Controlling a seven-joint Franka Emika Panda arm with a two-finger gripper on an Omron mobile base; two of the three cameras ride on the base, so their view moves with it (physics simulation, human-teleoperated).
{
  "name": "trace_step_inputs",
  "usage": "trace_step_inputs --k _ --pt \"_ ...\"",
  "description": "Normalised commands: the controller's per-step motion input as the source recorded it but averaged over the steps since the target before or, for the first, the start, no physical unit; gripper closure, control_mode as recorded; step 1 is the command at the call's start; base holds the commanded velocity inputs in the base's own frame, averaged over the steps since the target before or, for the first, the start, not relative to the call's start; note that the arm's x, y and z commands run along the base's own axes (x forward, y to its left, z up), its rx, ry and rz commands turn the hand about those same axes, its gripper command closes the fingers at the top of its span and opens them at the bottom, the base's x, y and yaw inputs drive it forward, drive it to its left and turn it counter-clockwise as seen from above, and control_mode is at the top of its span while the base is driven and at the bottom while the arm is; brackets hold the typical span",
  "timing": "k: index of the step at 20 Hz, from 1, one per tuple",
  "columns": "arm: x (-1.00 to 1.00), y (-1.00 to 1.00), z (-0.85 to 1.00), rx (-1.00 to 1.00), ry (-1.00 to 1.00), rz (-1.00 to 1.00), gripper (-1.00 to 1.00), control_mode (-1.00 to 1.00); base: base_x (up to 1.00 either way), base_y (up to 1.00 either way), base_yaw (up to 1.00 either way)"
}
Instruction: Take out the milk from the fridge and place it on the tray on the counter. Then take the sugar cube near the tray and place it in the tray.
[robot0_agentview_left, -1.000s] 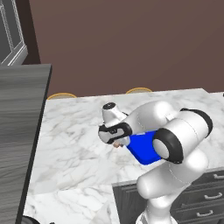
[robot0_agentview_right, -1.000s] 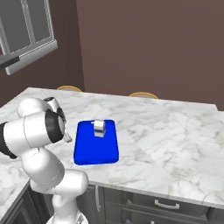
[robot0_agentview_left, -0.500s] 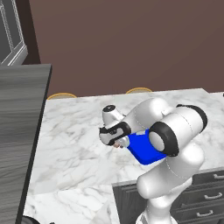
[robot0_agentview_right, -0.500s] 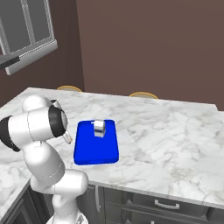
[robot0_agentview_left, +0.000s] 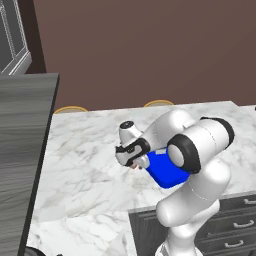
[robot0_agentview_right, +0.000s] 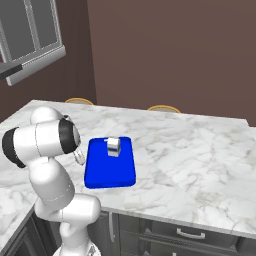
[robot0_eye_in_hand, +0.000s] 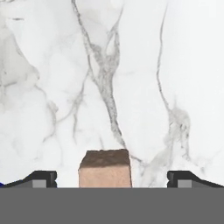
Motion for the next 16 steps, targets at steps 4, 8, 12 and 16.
trace_step_inputs --k 4,8,12,16 --pt "0.0 0.02 -0.12 0.0 0.0 0.0 -1.0 -1.0 0.0 0.0 0.0" --pt "0.0 0.03 -0.08 0.0 0.0 -0.02 -1.0 -1.0 0.0 0.0 0.0" --pt "0.0 0.04 -0.09 0.0 0.0 -0.02 1.0 -1.0 0.0 0.0 0.0" --pt "0.0 0.0 -0.03 0.0 0.0 -0.02 1.0 -1.0 0.0 0.0 0.0"
